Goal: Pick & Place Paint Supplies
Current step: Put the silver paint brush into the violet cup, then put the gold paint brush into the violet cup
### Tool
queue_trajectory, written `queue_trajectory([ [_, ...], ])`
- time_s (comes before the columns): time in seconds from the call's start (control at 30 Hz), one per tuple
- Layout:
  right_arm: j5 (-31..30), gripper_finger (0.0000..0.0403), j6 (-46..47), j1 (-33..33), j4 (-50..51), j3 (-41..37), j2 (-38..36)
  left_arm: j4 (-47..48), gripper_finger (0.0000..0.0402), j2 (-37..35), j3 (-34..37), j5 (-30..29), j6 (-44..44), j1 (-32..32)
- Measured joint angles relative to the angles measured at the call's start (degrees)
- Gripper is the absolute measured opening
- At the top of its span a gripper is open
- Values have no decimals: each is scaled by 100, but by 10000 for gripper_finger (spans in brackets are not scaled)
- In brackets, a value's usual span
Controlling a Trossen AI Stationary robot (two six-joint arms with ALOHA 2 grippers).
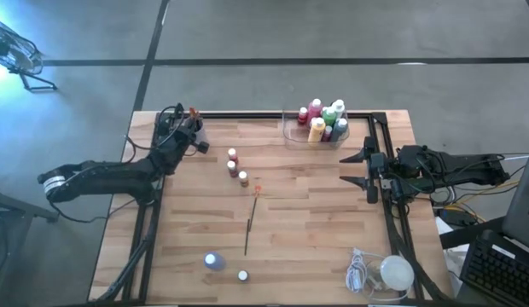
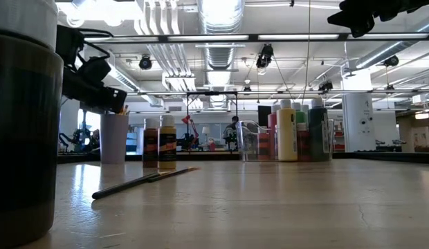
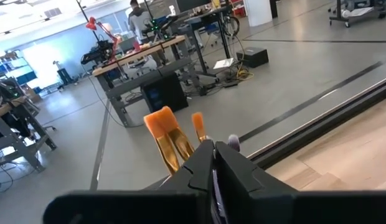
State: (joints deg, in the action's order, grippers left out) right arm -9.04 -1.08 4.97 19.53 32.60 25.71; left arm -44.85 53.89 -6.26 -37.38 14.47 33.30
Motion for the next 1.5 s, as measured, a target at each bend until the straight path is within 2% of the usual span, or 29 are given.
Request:
queue_trajectory([
  [0.33, 0, 220, -2, -1, 0, 0, -2, 181, 70, -33, -143, -16, 185, 4],
  [0.47, 0, 229, -1, -2, 0, 0, -2, 177, 74, -74, -513, -17, 400, -22],
  [0.63, -1, 246, 0, -2, 1, 0, -7, 209, 72, -79, -1147, 70, 212, -184],
  [0.77, -2, 261, -2, 0, 0, 0, -7, 524, 72, -79, -1772, 588, 31, -451],
  [0.93, -1, 277, -2, -1, 0, 0, -6, 1536, 71, -79, -2788, 1871, -323, -823],
  [1.03, -2, 287, 0, -2, 0, 0, -4, 2609, 71, -71, -3580, 2486, -626, -1061],
  [1.13, 0, 296, -2, -1, 0, 0, -4, 3888, 73, 10, -4442, 2844, -816, -1356],
  [1.23, 0, 306, -1, -1, 0, -1, -4, 4920, 71, 168, -5186, 2869, -853, -1766],
  [1.33, -1, 316, 0, 0, 0, 0, -4, 5527, 70, 376, -5720, 2754, -979, -2253],
  [1.5, 0, 333, -2, 0, 0, 0, -4, 6351, 69, 944, -6315, 2144, -1169, -3142],
])
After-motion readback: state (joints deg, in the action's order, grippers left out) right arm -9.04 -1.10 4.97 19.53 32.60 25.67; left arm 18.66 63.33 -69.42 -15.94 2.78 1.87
